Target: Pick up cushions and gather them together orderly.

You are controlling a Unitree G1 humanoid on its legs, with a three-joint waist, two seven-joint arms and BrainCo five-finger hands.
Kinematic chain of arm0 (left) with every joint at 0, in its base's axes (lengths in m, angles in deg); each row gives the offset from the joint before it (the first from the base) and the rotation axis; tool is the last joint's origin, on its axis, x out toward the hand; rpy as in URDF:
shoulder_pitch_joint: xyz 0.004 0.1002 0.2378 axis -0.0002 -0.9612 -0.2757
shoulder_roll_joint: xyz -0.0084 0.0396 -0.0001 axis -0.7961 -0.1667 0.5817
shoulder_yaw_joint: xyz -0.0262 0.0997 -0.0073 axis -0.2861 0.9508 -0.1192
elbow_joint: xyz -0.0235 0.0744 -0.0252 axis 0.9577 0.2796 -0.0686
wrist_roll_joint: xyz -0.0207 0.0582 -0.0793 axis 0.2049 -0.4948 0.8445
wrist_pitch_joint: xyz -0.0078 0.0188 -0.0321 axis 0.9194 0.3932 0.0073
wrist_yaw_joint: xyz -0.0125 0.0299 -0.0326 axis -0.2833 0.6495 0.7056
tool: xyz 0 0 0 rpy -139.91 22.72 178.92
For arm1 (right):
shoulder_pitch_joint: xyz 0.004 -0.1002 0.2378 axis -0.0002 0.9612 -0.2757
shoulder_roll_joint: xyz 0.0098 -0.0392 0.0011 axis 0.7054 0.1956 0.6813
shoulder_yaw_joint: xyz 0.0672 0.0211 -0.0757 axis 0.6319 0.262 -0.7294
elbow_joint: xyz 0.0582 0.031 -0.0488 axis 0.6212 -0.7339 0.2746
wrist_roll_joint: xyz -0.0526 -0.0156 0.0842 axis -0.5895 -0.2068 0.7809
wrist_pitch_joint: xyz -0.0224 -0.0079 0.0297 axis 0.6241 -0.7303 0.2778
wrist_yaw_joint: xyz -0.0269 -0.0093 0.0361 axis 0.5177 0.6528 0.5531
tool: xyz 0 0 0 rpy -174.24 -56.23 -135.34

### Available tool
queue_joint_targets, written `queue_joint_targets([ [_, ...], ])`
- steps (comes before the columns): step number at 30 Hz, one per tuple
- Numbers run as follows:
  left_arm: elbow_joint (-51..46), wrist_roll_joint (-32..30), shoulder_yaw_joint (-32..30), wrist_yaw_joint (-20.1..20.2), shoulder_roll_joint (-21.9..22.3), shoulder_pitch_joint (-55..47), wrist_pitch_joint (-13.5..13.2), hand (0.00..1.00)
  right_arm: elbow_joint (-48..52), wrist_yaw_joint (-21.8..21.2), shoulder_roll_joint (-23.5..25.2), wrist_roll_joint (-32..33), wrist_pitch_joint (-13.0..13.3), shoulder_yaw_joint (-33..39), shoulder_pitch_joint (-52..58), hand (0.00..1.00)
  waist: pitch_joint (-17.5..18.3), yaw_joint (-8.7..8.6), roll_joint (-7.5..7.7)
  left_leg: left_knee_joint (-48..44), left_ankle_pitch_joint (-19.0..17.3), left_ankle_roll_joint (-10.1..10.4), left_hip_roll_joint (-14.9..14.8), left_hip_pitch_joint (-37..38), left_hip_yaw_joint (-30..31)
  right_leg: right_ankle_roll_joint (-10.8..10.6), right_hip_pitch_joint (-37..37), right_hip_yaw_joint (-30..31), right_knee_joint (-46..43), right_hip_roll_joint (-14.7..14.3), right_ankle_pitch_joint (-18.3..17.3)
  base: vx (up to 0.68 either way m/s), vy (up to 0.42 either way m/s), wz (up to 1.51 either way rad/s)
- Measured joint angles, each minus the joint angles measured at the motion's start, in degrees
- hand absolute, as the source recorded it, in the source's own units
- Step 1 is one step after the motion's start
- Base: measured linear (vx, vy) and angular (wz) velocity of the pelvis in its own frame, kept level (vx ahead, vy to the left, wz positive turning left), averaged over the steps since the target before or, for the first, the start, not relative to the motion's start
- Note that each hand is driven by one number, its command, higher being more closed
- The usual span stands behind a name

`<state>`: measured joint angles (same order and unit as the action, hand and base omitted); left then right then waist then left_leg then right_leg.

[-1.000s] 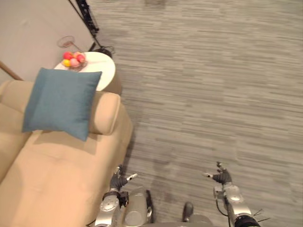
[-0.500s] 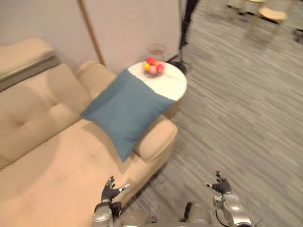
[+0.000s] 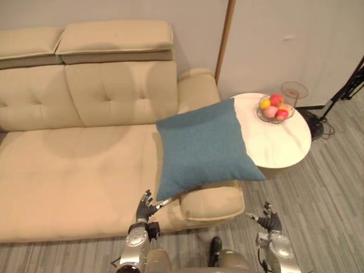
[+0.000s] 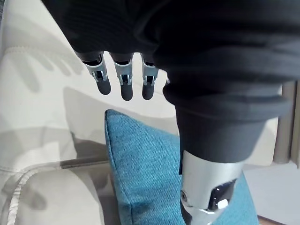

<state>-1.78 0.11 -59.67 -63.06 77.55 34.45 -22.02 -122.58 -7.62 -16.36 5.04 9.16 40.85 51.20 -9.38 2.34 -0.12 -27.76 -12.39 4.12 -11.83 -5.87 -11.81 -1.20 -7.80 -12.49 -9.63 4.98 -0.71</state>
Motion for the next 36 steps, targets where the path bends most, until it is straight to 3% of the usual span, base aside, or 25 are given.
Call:
queue_joint_targets([
  [4, -2.0, 0.2, -0.2, -0.8, -3.0, -1.5, 0.0, 0.00, 0.9, 0.8, 0.1, 1.0, -0.2, 2.4, 0.0, 0.00, 0.1, 0.13, -0.01, 10.2, -0.1, 0.3, 1.7, 3.7, -2.3, -0.9, -0.1, 1.8, 5.2, -1.0, 3.8, -0.03, 0.038, 0.00],
  [11, -5.0, 0.1, -1.3, -0.8, -7.3, -2.1, 0.0, 0.00, 12.5, 1.1, -5.3, -0.9, -0.2, 3.9, -1.9, 0.00, 0.3, -0.21, 0.49, 14.4, 0.1, 0.5, 3.0, 4.0, -4.8, -1.3, -0.4, 5.7, 11.4, -1.0, 9.2, -0.11, 0.009, -0.25],
  [16, -4.8, 0.5, -1.3, -0.8, -8.1, 1.2, 0.0, 0.00, 13.7, 1.1, -8.9, -1.4, -0.1, 3.0, -6.5, 0.00, 0.5, -0.49, 1.01, 15.5, 0.8, 1.2, 3.4, 3.2, -5.4, -1.2, -1.6, 6.5, 13.1, -1.2, 10.5, -0.07, -0.047, -0.10],
  [18, -2.1, 3.7, -1.2, -0.8, -9.3, 5.2, 0.0, 0.00, 13.5, 0.6, -11.2, -1.4, -0.1, -1.3, -11.2, 0.00, 0.2, -1.35, 1.68, 15.8, 1.7, 1.0, 3.8, 1.2, -5.3, -1.0, -3.3, 6.5, 13.4, -1.2, 11.2, -0.04, -0.051, 0.00],
  [22, 2.5, 7.8, 0.2, -0.9, -10.6, 13.7, 0.0, 0.00, 10.3, 0.4, -13.5, -1.2, -0.2, -7.0, -20.2, 0.00, -0.7, -1.45, 2.53, 14.7, 2.3, 1.1, 3.6, -2.6, -4.4, -0.4, -6.1, 6.1, 13.8, -1.2, 12.5, -0.03, -0.045, 0.09],
  [30, 12.9, 13.3, 2.3, -3.0, -13.9, 39.9, -1.0, 0.00, -1.1, 0.9, -16.1, 3.4, -0.6, -17.1, -49.1, 0.00, -9.3, -1.21, 3.37, 7.0, 2.3, 1.1, 2.9, -14.1, -0.7, 0.6, -13.0, 4.9, 13.5, -0.9, 15.6, -0.10, 0.016, 0.18],
  [35, 21.6, 16.6, 7.5, -3.7, -15.5, 55.0, -0.9, 0.00, -12.3, 2.2, -16.0, 7.7, -1.5, -21.6, -64.0, 0.00, -14.2, -1.34, 3.55, 4.2, 2.6, 0.6, 2.8, -18.7, 0.7, 1.0, -16.1, 4.6, 12.7, -0.8, 16.8, -0.13, 0.009, 0.10],
  [36, 24.0, 18.2, 9.3, -3.4, -15.4, 58.5, -0.8, 1.00, -15.0, 2.3, -15.9, 8.3, -1.8, -23.2, -67.1, 0.00, -14.4, -1.64, 3.53, 3.6, 2.7, 0.5, 2.8, -20.5, 0.9, 0.9, -17.3, 4.7, 12.7, -0.7, 17.1, -0.16, 0.009, 0.00],
])
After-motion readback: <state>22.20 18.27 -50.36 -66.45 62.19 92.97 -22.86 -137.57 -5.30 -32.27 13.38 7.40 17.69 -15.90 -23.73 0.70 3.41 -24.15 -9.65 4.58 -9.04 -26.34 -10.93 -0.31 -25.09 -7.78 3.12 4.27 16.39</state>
